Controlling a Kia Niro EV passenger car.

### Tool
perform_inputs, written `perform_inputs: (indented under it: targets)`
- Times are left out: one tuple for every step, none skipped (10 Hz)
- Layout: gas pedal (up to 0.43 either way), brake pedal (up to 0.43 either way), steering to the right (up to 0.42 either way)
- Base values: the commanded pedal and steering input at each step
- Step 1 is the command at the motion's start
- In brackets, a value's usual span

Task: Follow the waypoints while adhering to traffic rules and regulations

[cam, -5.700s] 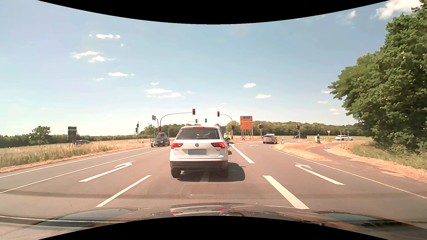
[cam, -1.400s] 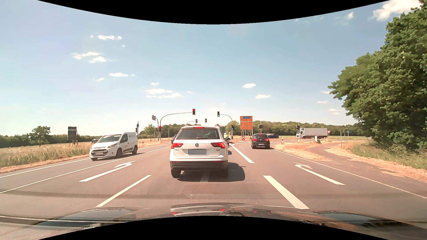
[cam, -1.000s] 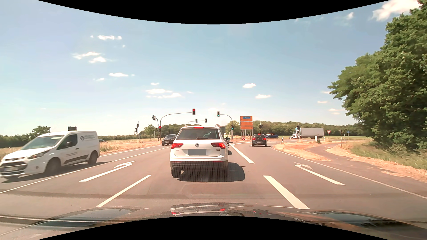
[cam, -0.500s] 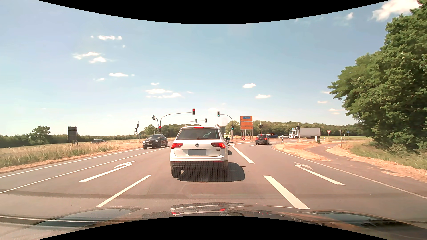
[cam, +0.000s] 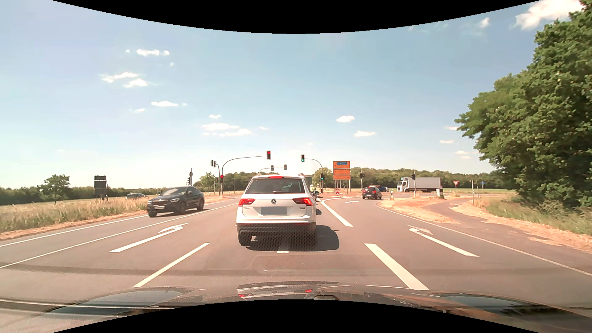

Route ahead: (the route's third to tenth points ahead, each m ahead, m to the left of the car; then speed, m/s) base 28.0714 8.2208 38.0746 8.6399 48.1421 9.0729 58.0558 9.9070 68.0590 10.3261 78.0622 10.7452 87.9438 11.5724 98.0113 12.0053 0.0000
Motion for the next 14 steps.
perform_inputs:
  targets:
    - [0.0,0.0,-0.005]
    - [0.0,0.0,-0.005]
    - [0.0,0.0,-0.005]
    - [0.0,0.0,-0.005]
    - [0.0,0.0,-0.005]
    - [0.0,0.0,-0.005]
    - [0.0,0.0,-0.005]
    - [0.0,0.0,-0.006]
    - [0.0,0.0,-0.005]
    - [0.0,0.0,-0.006]
    - [0.0,0.0,-0.005]
    - [0.0,0.0,-0.005]
    - [0.0,0.0,-0.005]
    - [0.0,0.0,-0.005]
